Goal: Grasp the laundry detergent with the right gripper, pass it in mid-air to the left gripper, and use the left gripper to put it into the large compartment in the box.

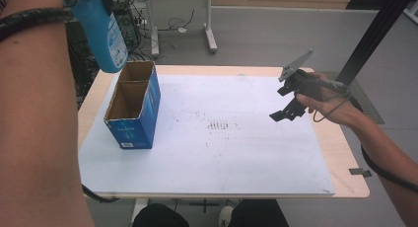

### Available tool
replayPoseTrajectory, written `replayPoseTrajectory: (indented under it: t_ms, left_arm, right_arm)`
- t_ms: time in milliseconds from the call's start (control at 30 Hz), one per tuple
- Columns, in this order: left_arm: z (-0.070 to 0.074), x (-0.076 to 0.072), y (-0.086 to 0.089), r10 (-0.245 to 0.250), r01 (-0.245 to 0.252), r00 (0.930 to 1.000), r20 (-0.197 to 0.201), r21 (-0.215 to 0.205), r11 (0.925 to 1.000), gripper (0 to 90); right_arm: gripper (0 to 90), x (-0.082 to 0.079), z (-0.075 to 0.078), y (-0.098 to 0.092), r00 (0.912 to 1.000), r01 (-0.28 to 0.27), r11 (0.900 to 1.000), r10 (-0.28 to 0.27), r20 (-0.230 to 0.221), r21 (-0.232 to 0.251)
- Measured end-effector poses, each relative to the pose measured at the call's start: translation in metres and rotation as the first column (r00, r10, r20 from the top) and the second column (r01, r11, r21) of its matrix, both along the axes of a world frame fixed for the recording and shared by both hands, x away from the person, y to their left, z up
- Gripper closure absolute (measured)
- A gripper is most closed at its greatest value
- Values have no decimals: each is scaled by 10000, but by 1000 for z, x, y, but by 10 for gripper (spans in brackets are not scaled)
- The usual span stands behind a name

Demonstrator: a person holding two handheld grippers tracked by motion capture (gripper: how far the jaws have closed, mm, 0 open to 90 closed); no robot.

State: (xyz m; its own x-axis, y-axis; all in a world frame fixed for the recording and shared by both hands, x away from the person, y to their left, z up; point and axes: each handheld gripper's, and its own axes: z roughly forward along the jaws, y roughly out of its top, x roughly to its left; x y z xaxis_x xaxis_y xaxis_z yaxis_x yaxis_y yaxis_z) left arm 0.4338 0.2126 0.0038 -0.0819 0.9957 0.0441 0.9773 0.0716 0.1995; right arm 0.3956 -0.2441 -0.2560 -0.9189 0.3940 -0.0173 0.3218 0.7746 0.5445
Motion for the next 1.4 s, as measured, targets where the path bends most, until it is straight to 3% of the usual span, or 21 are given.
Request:
replayPoseTrajectory:
  t_ms: [500,1100,1400]
  left_arm:
    - [-9,2,9,201,-200,9998,77,-58,9998,362]
    - [-41,6,25,278,-282,9994,-182,-186,9994,362]
    - [-66,8,29,269,-281,9990,-347,-341,9990,362]
  right_arm:
    - [3,2,0,4,10000,-85,10000,85,-25,-25]
    - [3,3,1,14,9998,-214,9995,212,-55,-248]
    - [3,3,1,17,9997,-252,9993,250,-54,-291]
